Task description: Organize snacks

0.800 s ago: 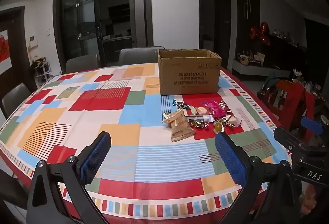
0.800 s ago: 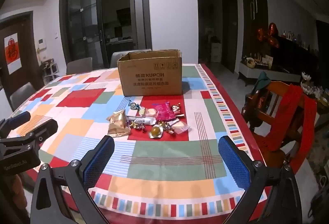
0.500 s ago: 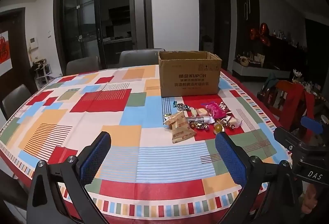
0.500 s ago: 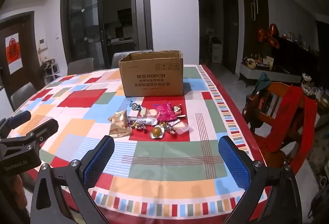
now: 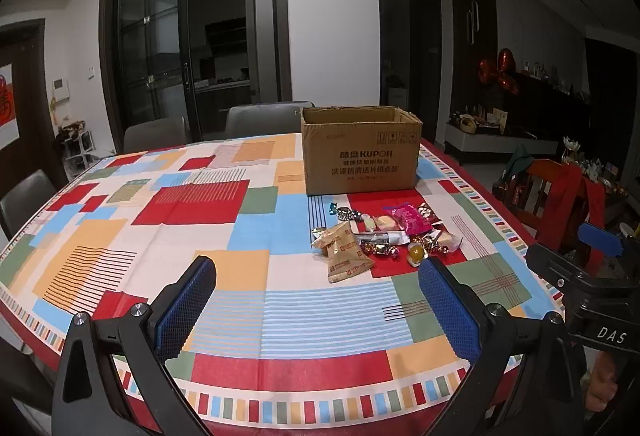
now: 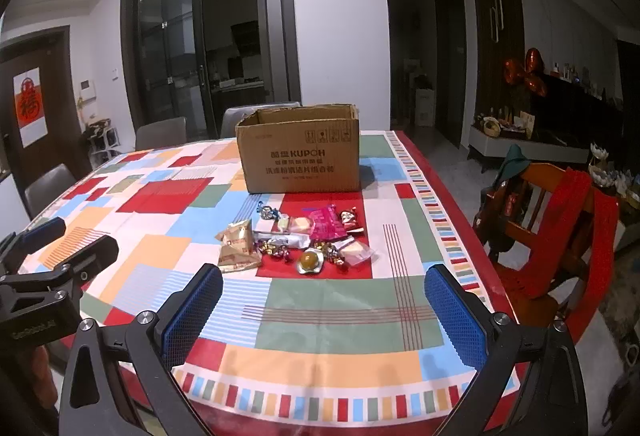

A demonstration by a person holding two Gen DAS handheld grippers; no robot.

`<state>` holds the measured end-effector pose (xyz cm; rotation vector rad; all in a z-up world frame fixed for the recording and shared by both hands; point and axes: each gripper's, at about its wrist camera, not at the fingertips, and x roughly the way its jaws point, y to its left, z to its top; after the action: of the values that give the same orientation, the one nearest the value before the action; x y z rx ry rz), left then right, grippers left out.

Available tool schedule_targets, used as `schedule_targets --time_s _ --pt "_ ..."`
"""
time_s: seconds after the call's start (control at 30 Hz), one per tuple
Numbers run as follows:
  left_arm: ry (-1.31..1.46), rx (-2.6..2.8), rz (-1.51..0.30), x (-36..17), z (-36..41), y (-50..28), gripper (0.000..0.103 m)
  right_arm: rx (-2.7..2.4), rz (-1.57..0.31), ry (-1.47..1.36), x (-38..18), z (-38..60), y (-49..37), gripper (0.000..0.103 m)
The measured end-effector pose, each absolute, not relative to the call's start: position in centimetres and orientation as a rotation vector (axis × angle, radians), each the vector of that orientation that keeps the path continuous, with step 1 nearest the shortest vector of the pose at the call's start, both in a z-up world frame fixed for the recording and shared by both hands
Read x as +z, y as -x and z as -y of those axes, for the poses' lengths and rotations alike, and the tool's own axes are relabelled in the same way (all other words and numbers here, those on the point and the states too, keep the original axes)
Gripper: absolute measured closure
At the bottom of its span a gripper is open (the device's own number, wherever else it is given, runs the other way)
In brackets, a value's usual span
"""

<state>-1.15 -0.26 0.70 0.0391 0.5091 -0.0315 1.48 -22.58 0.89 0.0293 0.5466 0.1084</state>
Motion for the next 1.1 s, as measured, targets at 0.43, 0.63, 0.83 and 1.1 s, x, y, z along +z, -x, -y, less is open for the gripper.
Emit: schedule_targets --time_s 0.43,0.63,0.83,1.1 --pt "-0.040 -0.031 -0.507 0.78 0.12 1.36 0.000 0.112 -0.538 -0.028 1.00 22.45 -1.31 0.001" --pt "-0.039 -0.031 -0.507 0.85 0.06 1.32 0.000 0.113 -0.539 -0.028 1.01 22.43 -1.31 0.001" --pt "-0.038 -0.033 -0.506 0.85 0.05 1.40 0.000 0.113 -0.537 -0.027 1.01 22.45 -1.28 0.001" --pt "-0.038 -0.031 -0.505 0.80 0.06 1.38 0.000 0.112 -0.538 -0.027 1.06 22.45 -1.29 0.001"
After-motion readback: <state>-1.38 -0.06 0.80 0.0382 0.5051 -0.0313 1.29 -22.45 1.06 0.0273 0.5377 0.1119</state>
